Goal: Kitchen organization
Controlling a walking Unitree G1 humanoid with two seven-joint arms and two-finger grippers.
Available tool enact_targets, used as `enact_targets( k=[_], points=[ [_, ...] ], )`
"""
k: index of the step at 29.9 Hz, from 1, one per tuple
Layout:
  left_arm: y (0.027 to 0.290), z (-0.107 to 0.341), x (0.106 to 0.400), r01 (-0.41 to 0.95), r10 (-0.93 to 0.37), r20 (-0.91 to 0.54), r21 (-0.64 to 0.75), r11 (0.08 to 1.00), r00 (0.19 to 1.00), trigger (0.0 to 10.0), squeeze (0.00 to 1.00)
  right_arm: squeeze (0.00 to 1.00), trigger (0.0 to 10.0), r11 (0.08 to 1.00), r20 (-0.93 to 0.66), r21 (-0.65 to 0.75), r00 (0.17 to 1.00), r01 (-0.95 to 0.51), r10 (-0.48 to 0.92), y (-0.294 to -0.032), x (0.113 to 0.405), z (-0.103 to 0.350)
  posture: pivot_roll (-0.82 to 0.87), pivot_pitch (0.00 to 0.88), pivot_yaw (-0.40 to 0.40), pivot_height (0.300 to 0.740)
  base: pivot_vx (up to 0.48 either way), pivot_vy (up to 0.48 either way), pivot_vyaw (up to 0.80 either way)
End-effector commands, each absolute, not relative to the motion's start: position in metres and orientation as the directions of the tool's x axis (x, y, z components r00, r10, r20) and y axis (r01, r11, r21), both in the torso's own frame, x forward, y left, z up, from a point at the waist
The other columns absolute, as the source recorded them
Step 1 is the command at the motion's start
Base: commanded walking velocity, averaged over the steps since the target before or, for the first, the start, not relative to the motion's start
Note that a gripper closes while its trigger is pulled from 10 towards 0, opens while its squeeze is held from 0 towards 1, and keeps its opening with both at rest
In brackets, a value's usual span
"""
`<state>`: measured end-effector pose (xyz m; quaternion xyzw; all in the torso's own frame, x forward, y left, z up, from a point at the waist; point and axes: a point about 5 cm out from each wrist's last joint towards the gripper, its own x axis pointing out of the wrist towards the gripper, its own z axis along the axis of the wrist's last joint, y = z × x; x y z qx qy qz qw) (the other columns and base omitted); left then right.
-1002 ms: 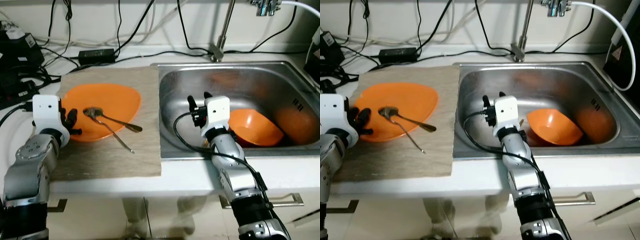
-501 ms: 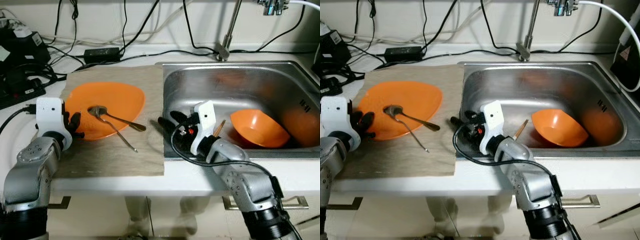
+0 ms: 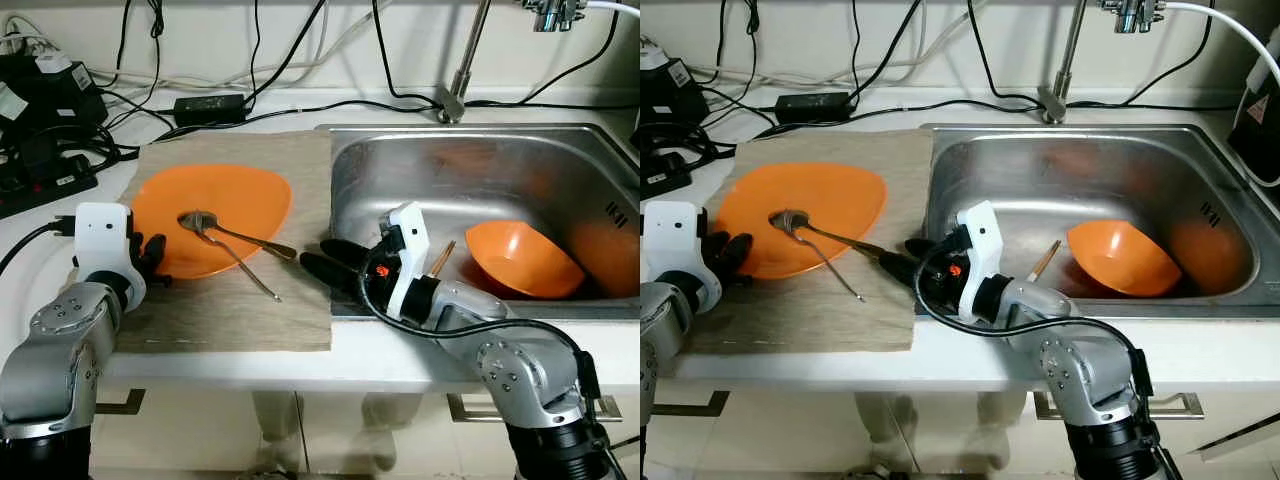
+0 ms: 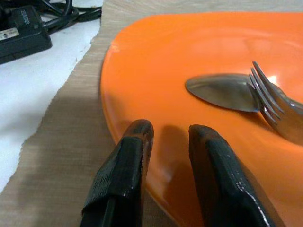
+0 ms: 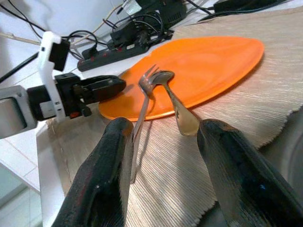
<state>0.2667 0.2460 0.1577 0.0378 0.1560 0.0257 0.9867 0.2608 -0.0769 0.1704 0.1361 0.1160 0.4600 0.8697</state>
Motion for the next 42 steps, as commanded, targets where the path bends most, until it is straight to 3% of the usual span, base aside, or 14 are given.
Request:
enact_targets(
  k=[1, 12, 21, 22, 23, 30, 42],
  points=[
    [0.244, 0.158, 0.263, -0.023, 0.048, -0.32, 0.083, 0.996, 0.946, 10.0, 0.0, 0.0, 10.0, 0.53, -0.072, 0.343, 0.541, -0.775, 0.838, -0.078, 0.26, 0.175, 0.07, 0.01, 0.077, 0.74, 0.0, 0.0, 0.0],
    [0.245, 0.161, 0.258, -0.014, 0.048, -0.325, 0.106, 0.994, 0.944, 10.0, 0.0, 0.0, 10.0, 0.561, -0.106, 0.352, 0.564, -0.749, 0.819, -0.081, 0.261, 0.168, 0.07, 0.012, 0.081, 0.74, 0.0, 0.0, 0.0],
    [0.234, 0.189, 0.277, -0.037, 0.052, -0.255, 0.065, 0.997, 0.965, 10.0, 0.0, 0.0, 10.0, 0.62, -0.098, 0.315, 0.625, -0.719, 0.775, -0.08, 0.272, 0.168, 0.06, 0.005, 0.08, 0.74, 0.0, 0.0, 0.0],
    [0.233, 0.191, 0.278, -0.035, 0.049, -0.251, 0.06, 0.998, 0.967, 10.0, 0.77, 0.0, 10.0, 0.622, -0.099, 0.31, 0.626, -0.719, 0.773, -0.08, 0.272, 0.168, 0.06, 0.005, 0.08, 0.74, 0.0, 0.0, 0.0],
    [0.232, 0.193, 0.278, -0.033, 0.046, -0.249, 0.056, 0.998, 0.968, 10.0, 1.0, 0.0, 10.0, 0.626, -0.102, 0.301, 0.629, -0.719, 0.771, -0.08, 0.273, 0.167, 0.06, 0.005, 0.081, 0.74, 0.0, 0.0, 0.0],
    [0.222, 0.196, 0.279, 0.0, 0.008, -0.283, 0.029, 1.0, 0.959, 10.0, 1.0, 0.0, 10.0, 0.678, -0.132, 0.22, 0.667, -0.701, 0.733, -0.08, 0.278, 0.158, 0.06, 0.005, 0.08, 0.74, 0.0, 0.0, 0.0],
    [0.219, 0.197, 0.277, 0.023, -0.017, -0.323, 0.013, 1.0, 0.946, 10.0, 1.0, 0.0, 10.0, 0.676, -0.129, 0.207, 0.666, -0.707, 0.735, -0.076, 0.278, 0.155, 0.06, 0.01, 0.08, 0.74, 0.0, 0.0, 0.0]
  ],
)
